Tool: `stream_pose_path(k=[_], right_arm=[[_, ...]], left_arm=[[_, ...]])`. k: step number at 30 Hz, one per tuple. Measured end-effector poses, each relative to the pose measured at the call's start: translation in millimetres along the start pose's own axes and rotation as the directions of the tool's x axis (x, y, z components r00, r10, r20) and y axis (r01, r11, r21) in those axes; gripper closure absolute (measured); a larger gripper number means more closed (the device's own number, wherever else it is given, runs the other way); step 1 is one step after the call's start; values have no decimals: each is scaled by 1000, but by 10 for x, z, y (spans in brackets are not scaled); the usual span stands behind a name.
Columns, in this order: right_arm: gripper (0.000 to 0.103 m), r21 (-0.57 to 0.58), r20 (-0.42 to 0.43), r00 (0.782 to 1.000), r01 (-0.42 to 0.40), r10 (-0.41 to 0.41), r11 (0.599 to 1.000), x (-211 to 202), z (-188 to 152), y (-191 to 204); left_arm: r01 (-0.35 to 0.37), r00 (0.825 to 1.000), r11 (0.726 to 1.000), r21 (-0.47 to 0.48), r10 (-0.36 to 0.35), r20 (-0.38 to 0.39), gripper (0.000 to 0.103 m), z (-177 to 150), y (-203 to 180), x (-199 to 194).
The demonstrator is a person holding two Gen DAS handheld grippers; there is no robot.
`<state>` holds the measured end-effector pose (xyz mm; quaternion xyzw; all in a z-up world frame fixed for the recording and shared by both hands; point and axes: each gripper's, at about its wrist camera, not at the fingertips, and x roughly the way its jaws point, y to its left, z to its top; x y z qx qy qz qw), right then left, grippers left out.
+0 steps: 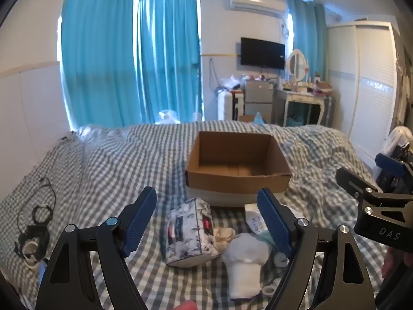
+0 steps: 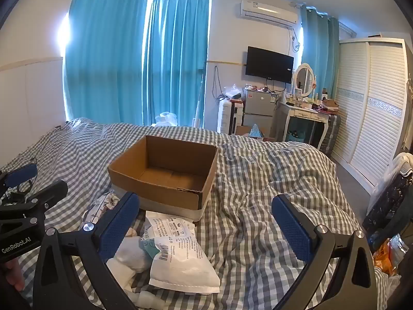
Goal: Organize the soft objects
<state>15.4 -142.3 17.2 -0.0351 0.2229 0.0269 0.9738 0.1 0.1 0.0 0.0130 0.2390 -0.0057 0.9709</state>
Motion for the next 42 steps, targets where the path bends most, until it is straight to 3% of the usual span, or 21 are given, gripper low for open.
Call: stream_pose_path(k=[11, 12, 42], right_arm=[[0, -5, -11, 1000, -1, 1, 1000, 7, 3, -2], [0, -4, -10, 1000, 0, 0, 1000, 8, 7, 2], [0, -2, -13, 1000, 4, -4, 1000, 19, -9, -5]], left_arm=[[31, 999, 999, -25, -32, -12, 21, 26, 37, 76], [8, 1000, 1000, -19, -8, 1, 21, -18, 24, 3], [5, 1000, 1000, -20, -5, 0, 21, -7, 23, -20]])
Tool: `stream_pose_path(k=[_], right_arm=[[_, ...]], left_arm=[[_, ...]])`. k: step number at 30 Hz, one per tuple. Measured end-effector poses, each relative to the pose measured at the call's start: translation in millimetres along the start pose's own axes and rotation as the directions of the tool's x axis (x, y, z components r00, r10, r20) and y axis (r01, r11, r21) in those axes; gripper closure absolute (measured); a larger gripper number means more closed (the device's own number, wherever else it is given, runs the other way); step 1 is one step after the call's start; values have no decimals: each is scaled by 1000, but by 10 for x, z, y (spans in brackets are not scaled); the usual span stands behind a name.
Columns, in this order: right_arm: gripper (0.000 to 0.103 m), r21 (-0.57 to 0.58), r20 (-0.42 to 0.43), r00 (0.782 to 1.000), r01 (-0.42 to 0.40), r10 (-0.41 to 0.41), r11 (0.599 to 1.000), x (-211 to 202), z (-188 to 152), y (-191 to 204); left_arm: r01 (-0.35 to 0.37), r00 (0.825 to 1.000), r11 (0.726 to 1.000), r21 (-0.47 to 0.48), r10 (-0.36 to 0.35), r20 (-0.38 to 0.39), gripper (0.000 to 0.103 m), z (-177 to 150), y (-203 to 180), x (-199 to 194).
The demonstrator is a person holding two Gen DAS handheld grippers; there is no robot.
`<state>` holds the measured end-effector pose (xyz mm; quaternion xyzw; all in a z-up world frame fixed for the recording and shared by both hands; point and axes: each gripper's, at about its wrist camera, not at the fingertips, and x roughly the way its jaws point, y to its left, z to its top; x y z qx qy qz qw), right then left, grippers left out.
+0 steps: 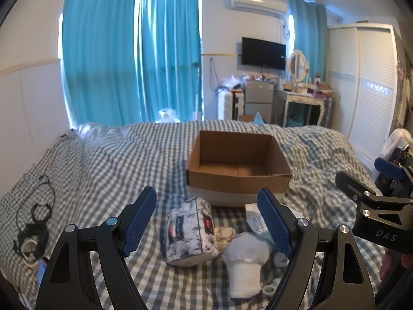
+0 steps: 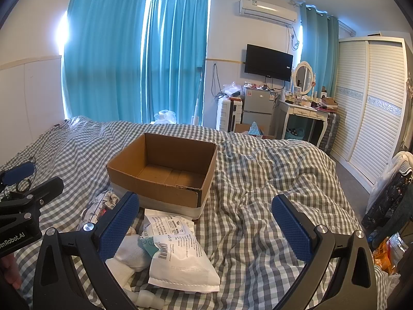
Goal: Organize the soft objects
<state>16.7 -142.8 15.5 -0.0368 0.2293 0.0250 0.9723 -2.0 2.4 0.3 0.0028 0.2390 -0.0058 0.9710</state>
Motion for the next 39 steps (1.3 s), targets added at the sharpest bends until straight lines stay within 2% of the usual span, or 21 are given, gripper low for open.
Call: stream_pose_path(k=[39], right_arm=[[0, -1, -4, 1000, 0, 0, 1000, 6, 19, 6]], left_arm=[[3, 1000, 1000, 4, -3, 5, 21, 69, -12, 14]])
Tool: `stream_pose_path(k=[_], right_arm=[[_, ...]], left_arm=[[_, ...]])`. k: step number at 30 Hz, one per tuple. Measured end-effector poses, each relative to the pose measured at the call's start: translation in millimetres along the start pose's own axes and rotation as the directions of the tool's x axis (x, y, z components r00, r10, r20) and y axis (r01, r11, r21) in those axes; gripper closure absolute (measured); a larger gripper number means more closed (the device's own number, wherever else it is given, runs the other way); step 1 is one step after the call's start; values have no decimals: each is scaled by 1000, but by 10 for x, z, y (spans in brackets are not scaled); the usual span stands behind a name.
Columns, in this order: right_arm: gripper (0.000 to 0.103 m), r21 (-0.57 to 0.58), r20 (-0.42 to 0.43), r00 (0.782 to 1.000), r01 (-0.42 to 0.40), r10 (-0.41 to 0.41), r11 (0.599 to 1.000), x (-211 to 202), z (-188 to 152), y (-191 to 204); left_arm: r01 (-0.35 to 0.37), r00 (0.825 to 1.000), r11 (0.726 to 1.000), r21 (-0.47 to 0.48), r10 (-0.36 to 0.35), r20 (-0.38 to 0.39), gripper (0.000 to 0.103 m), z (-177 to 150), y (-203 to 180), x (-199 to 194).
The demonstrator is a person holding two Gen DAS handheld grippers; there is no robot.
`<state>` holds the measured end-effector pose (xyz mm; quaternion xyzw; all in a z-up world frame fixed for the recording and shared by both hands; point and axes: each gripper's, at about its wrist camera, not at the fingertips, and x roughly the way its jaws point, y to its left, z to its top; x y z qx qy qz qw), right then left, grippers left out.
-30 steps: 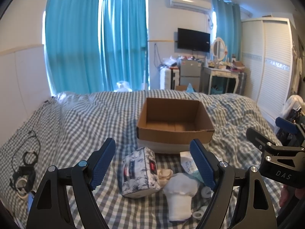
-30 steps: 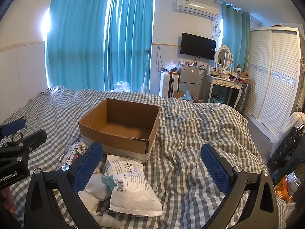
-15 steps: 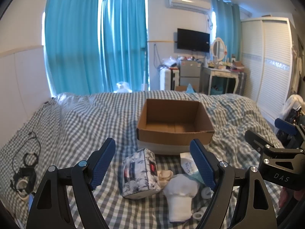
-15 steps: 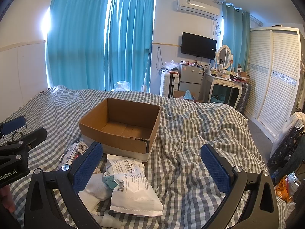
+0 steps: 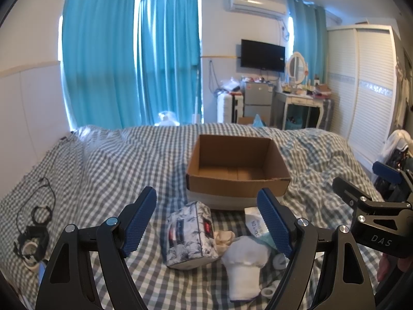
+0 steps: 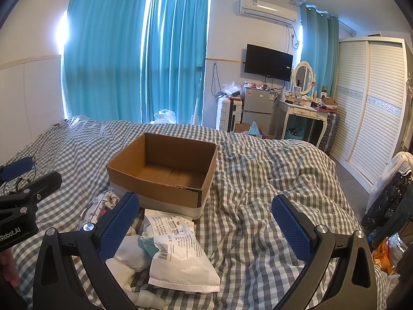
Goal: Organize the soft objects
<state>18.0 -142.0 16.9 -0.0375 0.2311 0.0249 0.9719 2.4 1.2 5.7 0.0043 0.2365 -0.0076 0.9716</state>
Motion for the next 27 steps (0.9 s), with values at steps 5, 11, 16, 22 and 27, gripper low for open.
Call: stream_pose_path(k=[5, 11, 16, 22, 27], right_arm=[[0, -1, 0, 1000, 0, 0, 1000, -3, 5, 0], [0, -3, 6, 1000, 2, -2, 1000, -25, 37, -13], [0, -31, 38, 999, 10, -8, 999, -75, 208, -30], [0, -105, -10, 1000, -26, 25, 994, 161, 374, -55], [0, -138, -185, 981, -81, 55, 987, 680, 115, 4]], left_arm=[[-1, 1000, 1000, 0, 1, 1, 21, -1, 2, -1], [-1, 1000, 1000, -4, 1, 14, 21, 52, 20, -33], [-7, 1000, 1000, 4, 7, 29, 21, 114, 35, -26], [-23, 1000, 999, 32, 23, -19, 21, 168, 80, 201], [-38, 986, 999, 20, 41, -161, 21, -85, 144, 631]])
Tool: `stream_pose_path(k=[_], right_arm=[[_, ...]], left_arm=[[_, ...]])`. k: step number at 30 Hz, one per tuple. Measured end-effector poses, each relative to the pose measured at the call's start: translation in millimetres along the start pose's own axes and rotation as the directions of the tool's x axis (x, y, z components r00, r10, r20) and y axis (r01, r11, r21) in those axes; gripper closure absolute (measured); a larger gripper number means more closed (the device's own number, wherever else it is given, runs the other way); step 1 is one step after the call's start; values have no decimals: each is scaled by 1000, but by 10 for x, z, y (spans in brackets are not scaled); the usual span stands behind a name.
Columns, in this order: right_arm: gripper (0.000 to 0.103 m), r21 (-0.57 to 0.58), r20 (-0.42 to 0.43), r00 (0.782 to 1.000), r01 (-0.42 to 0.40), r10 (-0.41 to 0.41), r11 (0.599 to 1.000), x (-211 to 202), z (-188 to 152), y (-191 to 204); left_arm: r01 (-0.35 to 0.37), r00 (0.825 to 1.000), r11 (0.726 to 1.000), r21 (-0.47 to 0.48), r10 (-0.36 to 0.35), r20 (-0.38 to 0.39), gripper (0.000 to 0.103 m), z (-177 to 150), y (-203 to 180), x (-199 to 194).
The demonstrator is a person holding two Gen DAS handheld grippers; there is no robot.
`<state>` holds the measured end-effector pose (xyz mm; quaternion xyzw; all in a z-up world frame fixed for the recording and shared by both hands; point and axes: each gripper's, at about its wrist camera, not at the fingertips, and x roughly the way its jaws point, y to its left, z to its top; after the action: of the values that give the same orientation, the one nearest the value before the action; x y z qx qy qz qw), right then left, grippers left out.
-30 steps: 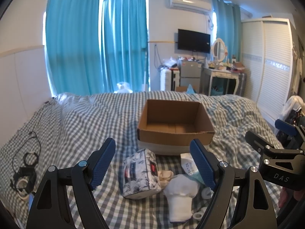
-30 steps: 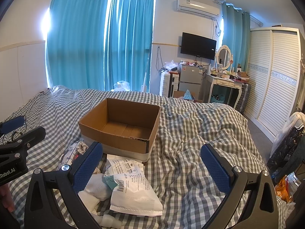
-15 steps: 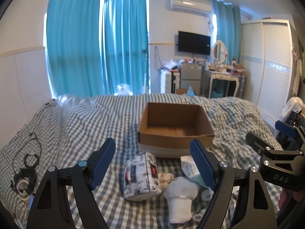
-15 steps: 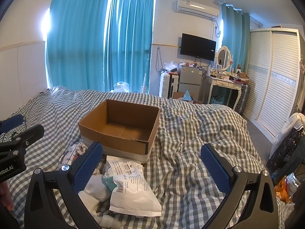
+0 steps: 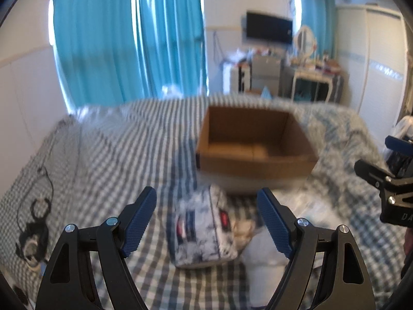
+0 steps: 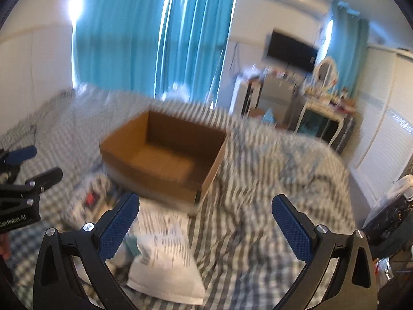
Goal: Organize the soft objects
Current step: 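Grasp the floral tissue pack with left tool while right tool grasps white wipes bag, then carry both held packs over the box and open both tools to drop them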
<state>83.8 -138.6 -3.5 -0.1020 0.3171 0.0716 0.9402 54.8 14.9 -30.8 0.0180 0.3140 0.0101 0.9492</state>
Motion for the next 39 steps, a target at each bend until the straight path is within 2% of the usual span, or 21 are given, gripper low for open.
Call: stream_pose_path(k=[4, 5, 6, 7, 13, 14, 15, 18, 19, 20, 23, 26, 30, 33, 39], right_arm=[[1, 50, -89, 993, -74, 78, 996, 350, -300, 59], [6, 62, -109, 989, -92, 99, 994, 408, -360, 67], [12, 71, -128, 984, -112, 120, 991, 471, -412, 92], [13, 73, -143, 979, -133, 142, 988, 517, -452, 118], [14, 26, -209, 959, -191, 192, 981, 651, -600, 297], [19, 22, -227, 954, -193, 193, 981, 697, -622, 328], [29, 22, -244, 950, -195, 194, 981, 736, -647, 332], [42, 40, -271, 942, -193, 197, 980, 791, -695, 304], [45, 51, -265, 943, -194, 201, 980, 776, -703, 274], [49, 58, -262, 943, -195, 203, 979, 759, -705, 267], [54, 67, -247, 945, -203, 214, 977, 699, -705, 244], [57, 64, -236, 946, -213, 222, 975, 631, -691, 264], [62, 55, -192, 956, -216, 222, 975, 494, -637, 246], [67, 60, -164, 956, -238, 245, 969, 381, -581, 208], [68, 40, -77, 970, -228, 230, 973, 84, -369, 149]], left_arm=[[-19, 993, 999, 29, 22, -117, 23, -223, -44, 315], [-13, 990, 999, 31, 18, -143, 23, -290, -43, 383], [-9, 987, 1000, 29, 13, -158, 23, -327, -39, 422], [-6, 985, 1000, 24, 10, -170, 23, -357, -33, 454], [3, 969, 1000, -29, -10, -247, 24, -474, 39, 641], [1, 964, 999, -32, -9, -267, 24, -497, 38, 675], [-1, 961, 1000, -29, -7, -278, 24, -506, 18, 694], [-10, 953, 1000, -9, 7, -304, 25, -556, -26, 755], [-15, 950, 1000, -1, 14, -312, 30, -576, -43, 766], [-11, 950, 1000, 0, 11, -313, 44, -581, -36, 778], [24, 951, 1000, -3, -24, -309, 56, -597, -72, 738], [37, 952, 999, 1, -35, -303, 61, -609, -86, 702], [35, 960, 999, -2, -34, -278, 65, -582, -66, 624], [28, 967, 1000, -13, -30, -255, 66, -534, -32, 539], [39, 983, 999, -11, -41, -181, 67, -353, -58, 255]])
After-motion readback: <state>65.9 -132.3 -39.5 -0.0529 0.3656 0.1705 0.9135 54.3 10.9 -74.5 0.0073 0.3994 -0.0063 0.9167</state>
